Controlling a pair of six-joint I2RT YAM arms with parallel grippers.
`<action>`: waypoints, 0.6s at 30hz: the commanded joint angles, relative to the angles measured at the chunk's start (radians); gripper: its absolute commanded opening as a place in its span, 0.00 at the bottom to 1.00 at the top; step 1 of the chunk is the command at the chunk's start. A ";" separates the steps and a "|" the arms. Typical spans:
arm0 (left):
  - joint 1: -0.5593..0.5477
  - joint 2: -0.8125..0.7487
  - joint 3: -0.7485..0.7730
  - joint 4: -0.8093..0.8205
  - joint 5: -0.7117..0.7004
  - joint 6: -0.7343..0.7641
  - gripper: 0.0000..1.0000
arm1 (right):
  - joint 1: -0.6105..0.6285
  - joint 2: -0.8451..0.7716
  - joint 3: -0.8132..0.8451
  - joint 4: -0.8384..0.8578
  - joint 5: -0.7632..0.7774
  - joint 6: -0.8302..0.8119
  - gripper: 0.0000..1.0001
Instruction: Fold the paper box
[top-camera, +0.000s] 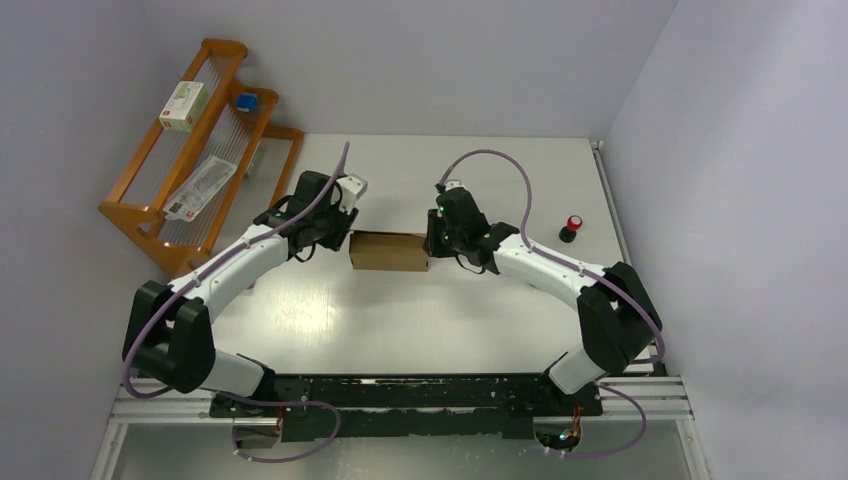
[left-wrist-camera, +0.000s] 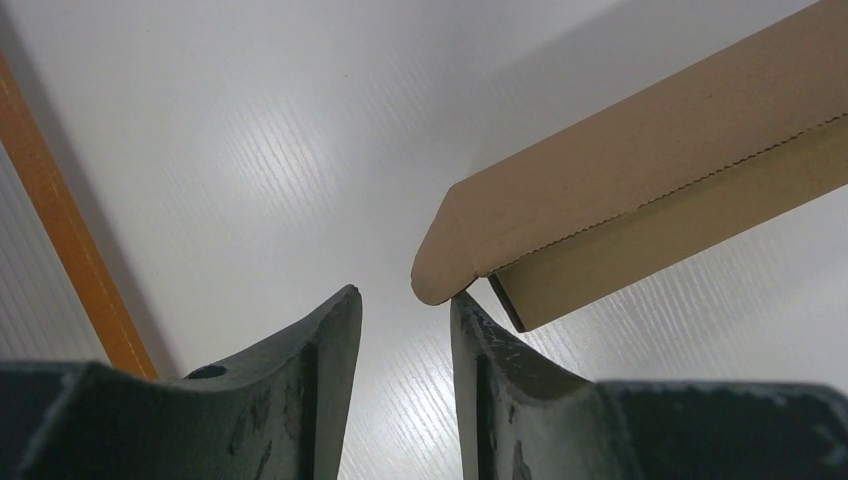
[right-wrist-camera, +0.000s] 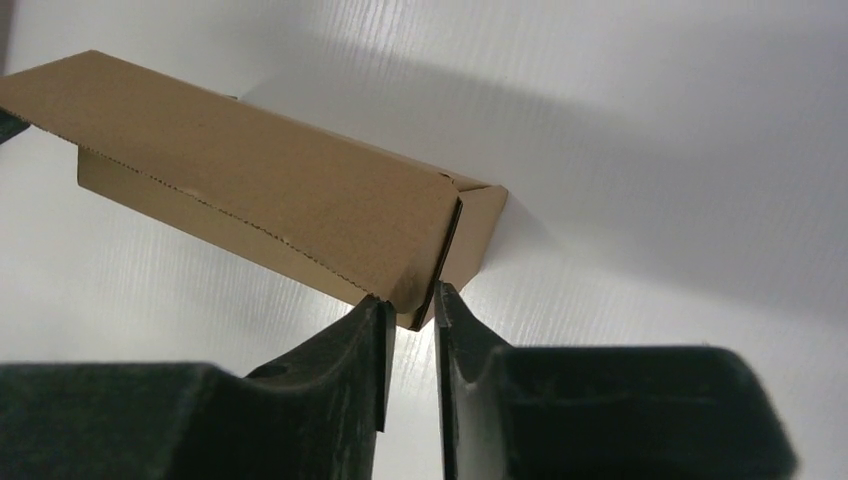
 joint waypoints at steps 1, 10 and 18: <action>0.012 0.012 0.002 0.036 0.029 0.015 0.45 | -0.003 -0.028 -0.031 0.090 0.020 0.022 0.27; 0.054 0.075 0.047 0.021 0.111 0.018 0.45 | -0.003 -0.030 -0.071 0.149 0.031 0.046 0.39; 0.090 0.111 0.077 0.022 0.224 0.011 0.34 | -0.004 0.006 -0.074 0.147 0.028 0.037 0.37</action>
